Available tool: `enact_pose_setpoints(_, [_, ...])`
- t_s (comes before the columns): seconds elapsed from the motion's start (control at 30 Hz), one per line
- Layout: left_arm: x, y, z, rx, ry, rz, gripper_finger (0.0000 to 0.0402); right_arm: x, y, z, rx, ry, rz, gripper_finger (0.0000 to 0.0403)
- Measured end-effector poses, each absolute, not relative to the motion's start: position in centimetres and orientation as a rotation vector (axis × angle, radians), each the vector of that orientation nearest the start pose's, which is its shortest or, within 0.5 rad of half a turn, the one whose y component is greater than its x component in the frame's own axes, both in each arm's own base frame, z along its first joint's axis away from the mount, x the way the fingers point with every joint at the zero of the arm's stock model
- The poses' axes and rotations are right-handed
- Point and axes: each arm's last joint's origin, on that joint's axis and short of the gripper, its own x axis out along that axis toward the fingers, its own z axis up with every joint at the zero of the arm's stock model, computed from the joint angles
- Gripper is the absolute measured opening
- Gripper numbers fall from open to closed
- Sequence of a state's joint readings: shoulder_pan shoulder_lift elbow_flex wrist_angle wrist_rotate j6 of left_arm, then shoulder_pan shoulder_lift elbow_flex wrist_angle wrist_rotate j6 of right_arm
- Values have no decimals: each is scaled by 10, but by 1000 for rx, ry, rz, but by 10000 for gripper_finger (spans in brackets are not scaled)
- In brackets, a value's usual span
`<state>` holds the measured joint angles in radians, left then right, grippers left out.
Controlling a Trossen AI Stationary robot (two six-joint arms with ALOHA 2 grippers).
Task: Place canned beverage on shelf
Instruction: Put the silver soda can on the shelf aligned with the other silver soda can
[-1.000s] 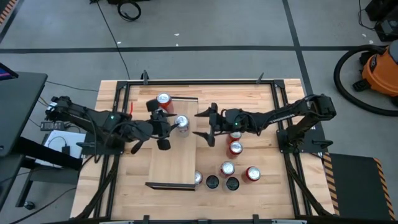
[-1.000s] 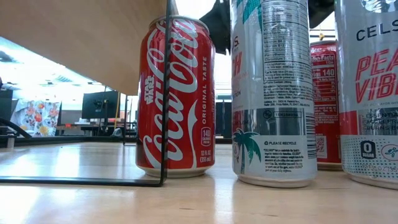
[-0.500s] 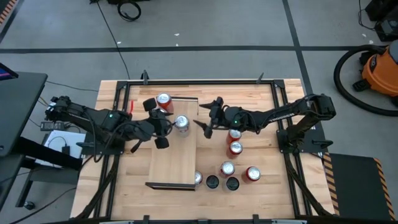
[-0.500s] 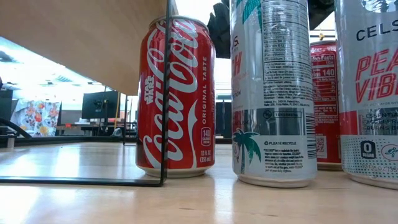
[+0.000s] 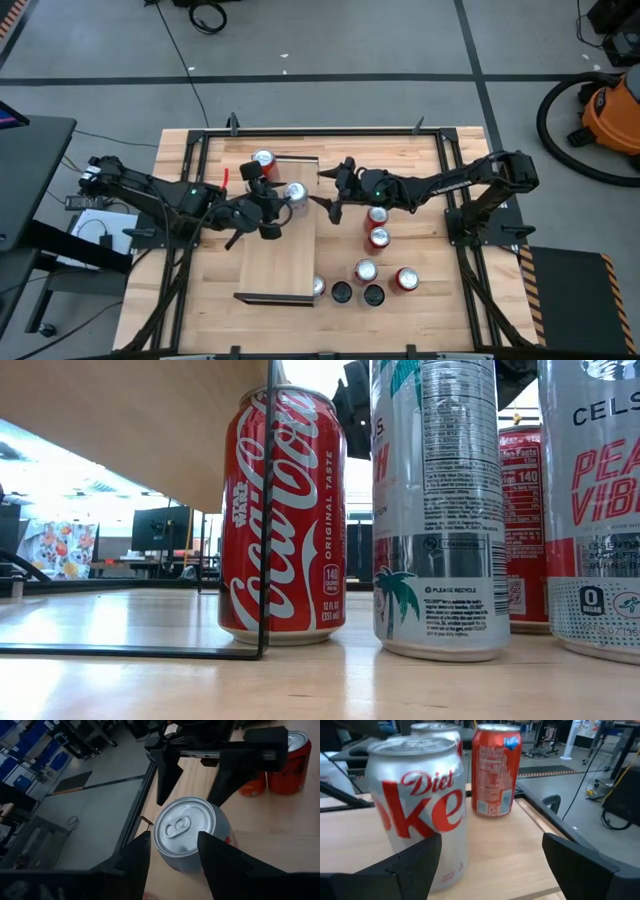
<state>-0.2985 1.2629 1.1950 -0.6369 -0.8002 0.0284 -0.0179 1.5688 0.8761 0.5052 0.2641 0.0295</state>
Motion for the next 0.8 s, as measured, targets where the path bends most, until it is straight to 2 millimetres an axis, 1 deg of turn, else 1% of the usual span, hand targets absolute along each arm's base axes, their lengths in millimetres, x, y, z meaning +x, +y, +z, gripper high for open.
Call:
enact_pose_setpoints(0.3, [249,-59,344,427,616,446,176,340,-9,239,8,188,-264,352])
enact_pose_setpoints(0.43, [249,-59,350,439,614,436,176,340,-4,239,8,188,-247,352])
enact_pose_setpoints(0.53, [247,-59,356,437,618,438,176,341,0,239,10,189,-203,352])
enact_pose_setpoints(0.7, [247,-57,357,439,622,445,176,341,0,239,9,188,-214,352])
enact_pose_setpoints(0.8, [246,-57,357,440,623,446,176,341,0,239,19,188,-188,352])
